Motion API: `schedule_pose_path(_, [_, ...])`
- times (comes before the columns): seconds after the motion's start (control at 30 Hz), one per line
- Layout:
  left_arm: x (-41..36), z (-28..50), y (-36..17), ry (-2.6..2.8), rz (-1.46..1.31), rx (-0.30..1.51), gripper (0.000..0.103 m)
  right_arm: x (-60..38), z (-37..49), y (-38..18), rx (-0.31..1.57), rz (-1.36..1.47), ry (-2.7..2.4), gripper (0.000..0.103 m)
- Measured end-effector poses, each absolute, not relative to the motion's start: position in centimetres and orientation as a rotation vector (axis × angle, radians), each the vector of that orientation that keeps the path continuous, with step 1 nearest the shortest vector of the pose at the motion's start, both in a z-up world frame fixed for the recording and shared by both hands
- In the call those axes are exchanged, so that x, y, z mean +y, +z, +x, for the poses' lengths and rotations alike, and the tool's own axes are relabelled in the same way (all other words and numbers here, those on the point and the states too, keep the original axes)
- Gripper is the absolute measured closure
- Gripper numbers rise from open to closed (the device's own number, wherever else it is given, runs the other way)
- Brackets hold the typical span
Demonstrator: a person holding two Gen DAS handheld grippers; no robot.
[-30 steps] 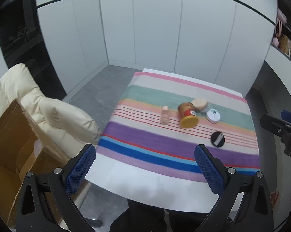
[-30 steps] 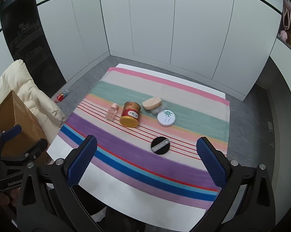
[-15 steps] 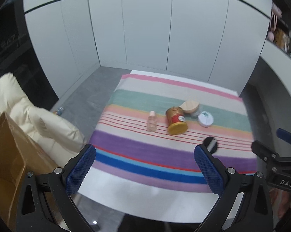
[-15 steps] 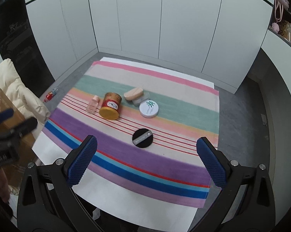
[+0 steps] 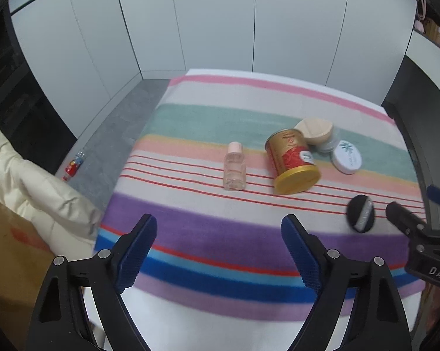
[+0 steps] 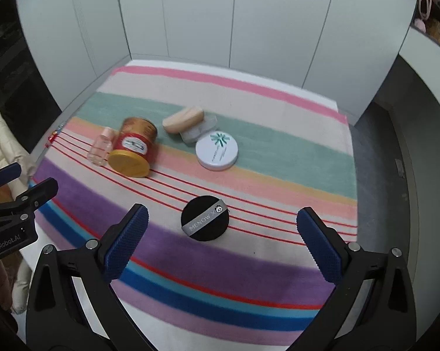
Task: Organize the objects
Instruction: 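Grasp the pink-capped clear bottle with the left tool while the right tool grasps the black puff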
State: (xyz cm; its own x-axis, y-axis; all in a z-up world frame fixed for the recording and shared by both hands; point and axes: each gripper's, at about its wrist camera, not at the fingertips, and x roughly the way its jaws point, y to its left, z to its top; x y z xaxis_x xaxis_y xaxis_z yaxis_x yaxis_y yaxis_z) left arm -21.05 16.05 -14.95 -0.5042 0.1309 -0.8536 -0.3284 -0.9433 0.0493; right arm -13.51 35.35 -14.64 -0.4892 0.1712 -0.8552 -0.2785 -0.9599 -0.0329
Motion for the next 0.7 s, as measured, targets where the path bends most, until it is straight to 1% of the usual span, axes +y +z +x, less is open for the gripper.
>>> schedule_pose_path(0.07, [16.6,-21.9,-16.1,2.485,-1.397,0.308,0.018,35.7,-14.1,-16.4,0.191,-1.461,2.477,0.005])
schedule_pose_path(0.13, [17.0,-22.6,-17.0,2.482,-1.396,0.327,0.019,35.9,-14.4,-17.9,0.184,-1.487,2.451,0.007])
schedule_pose_path(0.23, [17.4,-23.6,-18.4,2.49,-1.398,0.337,0.019,36.3,-14.7,-19.7,0.199,-1.521,2.438,0.008])
schedule_pose_path(0.3, [17.5,-24.3,-19.3,2.491,-1.407,0.323,0.019,36.1,-14.9,-20.5,0.171,-1.537,2.447,0.011])
schedule_pose_path(0.4, [17.4,-25.4,-20.2,2.489,-1.427,0.287,0.019,35.6,-15.1,-21.1,0.136,-1.549,2.468,0.012])
schedule_pose_path(0.47, [17.6,-25.9,-20.6,2.485,-1.424,0.29,0.021,35.2,-15.4,-21.5,0.099,-1.557,2.47,0.012])
schedule_pose_path(0.57, [18.0,-26.7,-21.0,2.484,-1.407,0.307,0.022,35.3,-15.6,-22.1,0.128,-1.56,2.463,0.019])
schedule_pose_path(0.6, [18.1,-27.0,-21.1,2.484,-1.406,0.308,0.023,35.3,-15.6,-22.4,0.136,-1.572,2.458,0.025])
schedule_pose_path(0.67, [18.2,-27.7,-21.3,2.479,-1.404,0.299,0.025,35.1,-15.6,-22.5,0.135,-1.56,2.472,0.027])
schedule_pose_path(0.7, [18.2,-28.0,-21.5,2.477,-1.405,0.298,0.029,35.1,-15.7,-22.5,0.126,-1.552,2.475,0.029])
